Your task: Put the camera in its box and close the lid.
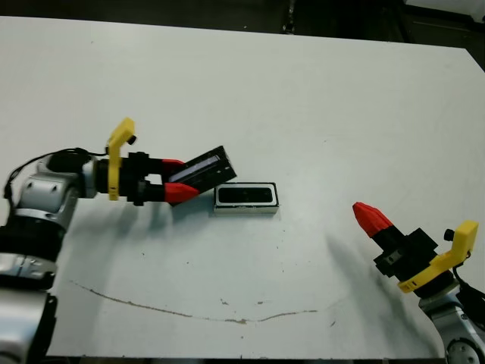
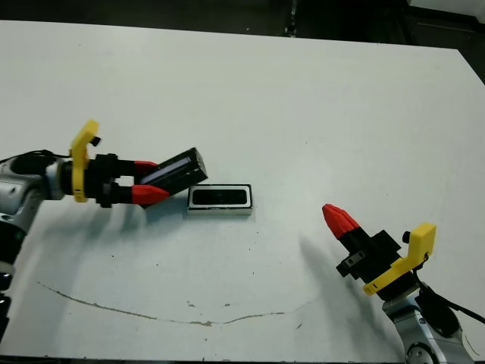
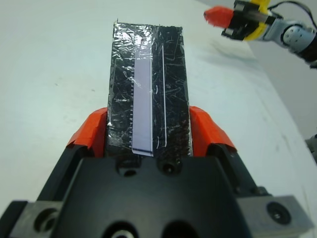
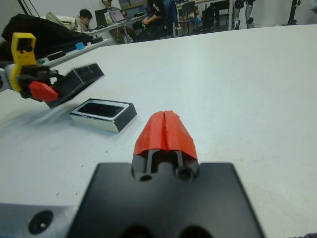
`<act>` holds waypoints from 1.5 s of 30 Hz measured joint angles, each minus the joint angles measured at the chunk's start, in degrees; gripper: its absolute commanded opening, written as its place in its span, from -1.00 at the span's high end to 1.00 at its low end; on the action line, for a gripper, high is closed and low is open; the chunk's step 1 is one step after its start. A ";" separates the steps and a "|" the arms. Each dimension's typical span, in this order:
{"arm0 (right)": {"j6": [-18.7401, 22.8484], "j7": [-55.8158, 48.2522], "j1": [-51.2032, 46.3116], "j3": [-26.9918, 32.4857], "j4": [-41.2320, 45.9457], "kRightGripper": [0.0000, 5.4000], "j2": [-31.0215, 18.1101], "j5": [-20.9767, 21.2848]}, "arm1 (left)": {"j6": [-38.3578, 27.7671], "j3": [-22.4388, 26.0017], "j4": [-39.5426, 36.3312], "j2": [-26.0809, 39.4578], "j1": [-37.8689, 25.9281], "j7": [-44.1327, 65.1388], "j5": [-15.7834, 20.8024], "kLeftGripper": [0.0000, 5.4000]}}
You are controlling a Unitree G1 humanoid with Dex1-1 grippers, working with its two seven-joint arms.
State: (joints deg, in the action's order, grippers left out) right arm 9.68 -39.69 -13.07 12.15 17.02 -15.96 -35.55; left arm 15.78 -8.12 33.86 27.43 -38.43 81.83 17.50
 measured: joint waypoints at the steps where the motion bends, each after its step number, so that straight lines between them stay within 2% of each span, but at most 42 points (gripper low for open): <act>1: 0.00 -0.01 0.01 -0.02 0.00 1.00 0.00 0.01 | -0.82 -0.36 1.18 -0.46 -0.37 0.07 -0.52 -0.17; 5: -0.02 -0.03 -0.02 -0.10 0.01 1.00 0.00 0.27 | -4.40 -2.00 4.30 -1.37 -2.59 0.49 -3.11 -0.17; 9: -0.02 0.05 -0.05 -0.13 0.15 1.00 0.01 0.53 | -4.92 -2.39 5.35 -2.57 -3.44 0.45 -4.30 -0.17; 33: -0.02 1.14 -0.47 -0.48 0.41 1.00 0.11 1.48 | -5.34 -4.35 7.22 -3.03 -4.92 7.04 -3.82 -0.17; 39: -0.03 1.39 -0.67 -0.49 0.41 1.00 0.35 1.76 | -3.23 -4.92 0.67 -3.20 -2.42 1.73 -5.15 -0.17; 42: -0.01 1.55 -0.79 -0.49 0.46 1.00 0.48 1.44 | -3.99 -5.58 -4.68 -3.38 0.49 -3.15 -6.32 -0.17; 45: -0.02 1.56 -0.89 -0.49 0.52 1.00 0.49 1.29 | -5.90 -6.04 -6.67 -3.56 1.95 -5.47 -6.89 -0.17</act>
State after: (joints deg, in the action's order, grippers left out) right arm 9.66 -38.12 -13.96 11.66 17.54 -15.48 -34.26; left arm 9.88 -14.16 27.20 23.87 -36.48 76.36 10.61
